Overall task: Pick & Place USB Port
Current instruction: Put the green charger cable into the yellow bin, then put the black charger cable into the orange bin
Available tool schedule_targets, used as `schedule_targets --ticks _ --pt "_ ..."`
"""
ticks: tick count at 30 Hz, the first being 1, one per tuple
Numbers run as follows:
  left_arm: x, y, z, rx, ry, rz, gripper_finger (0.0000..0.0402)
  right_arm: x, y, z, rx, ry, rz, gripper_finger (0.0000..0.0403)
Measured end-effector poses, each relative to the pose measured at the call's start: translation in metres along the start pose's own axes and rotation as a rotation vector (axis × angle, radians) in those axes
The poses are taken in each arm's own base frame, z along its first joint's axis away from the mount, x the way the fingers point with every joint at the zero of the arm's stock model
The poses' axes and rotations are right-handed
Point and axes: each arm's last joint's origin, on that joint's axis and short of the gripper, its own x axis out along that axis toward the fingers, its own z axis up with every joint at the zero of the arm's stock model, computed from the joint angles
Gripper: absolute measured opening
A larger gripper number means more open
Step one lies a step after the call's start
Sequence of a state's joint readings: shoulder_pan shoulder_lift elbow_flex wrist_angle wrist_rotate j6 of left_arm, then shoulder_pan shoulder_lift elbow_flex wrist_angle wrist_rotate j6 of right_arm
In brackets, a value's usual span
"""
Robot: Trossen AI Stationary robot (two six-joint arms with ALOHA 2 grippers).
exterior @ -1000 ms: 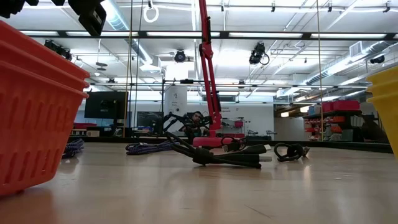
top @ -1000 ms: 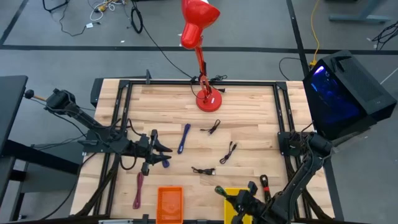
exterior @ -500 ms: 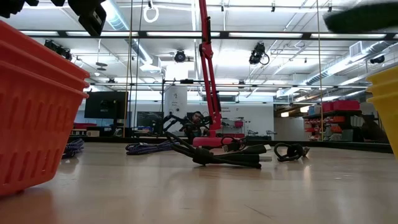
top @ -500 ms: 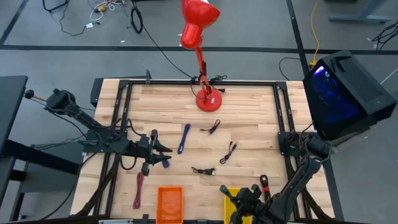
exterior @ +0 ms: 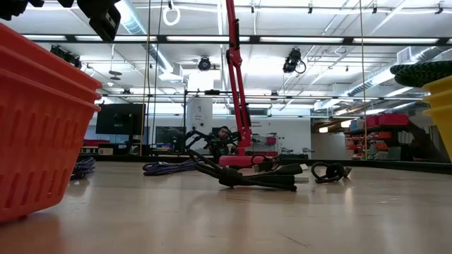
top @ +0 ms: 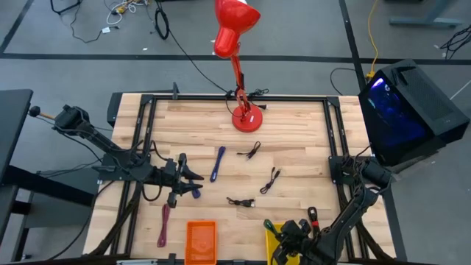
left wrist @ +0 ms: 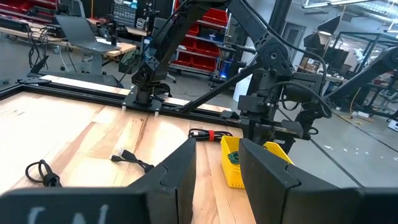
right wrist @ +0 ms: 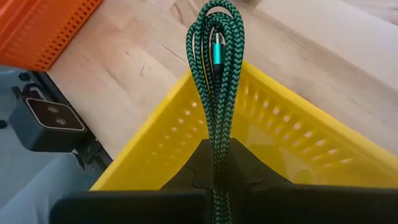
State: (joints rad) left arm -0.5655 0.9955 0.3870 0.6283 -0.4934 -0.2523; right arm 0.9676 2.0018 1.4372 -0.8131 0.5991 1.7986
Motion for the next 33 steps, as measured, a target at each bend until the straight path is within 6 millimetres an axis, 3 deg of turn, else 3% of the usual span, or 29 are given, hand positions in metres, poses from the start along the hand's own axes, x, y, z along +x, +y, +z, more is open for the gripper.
schedule_targets --ticks 14,23,33 --pt "0.000 0.000 0.000 0.001 0.000 0.000 0.0126 0.001 -0.001 0.001 -0.059 0.003 -0.009 0.0116" --pt "0.000 0.000 0.000 0.001 0.000 0.001 0.0126 -0.003 -0.002 0.009 -0.139 -0.060 -0.013 0.0125" --pt "0.000 0.000 0.000 0.004 0.004 0.002 0.0126 -0.031 -0.009 0.047 -0.290 -0.185 -0.042 0.0125"
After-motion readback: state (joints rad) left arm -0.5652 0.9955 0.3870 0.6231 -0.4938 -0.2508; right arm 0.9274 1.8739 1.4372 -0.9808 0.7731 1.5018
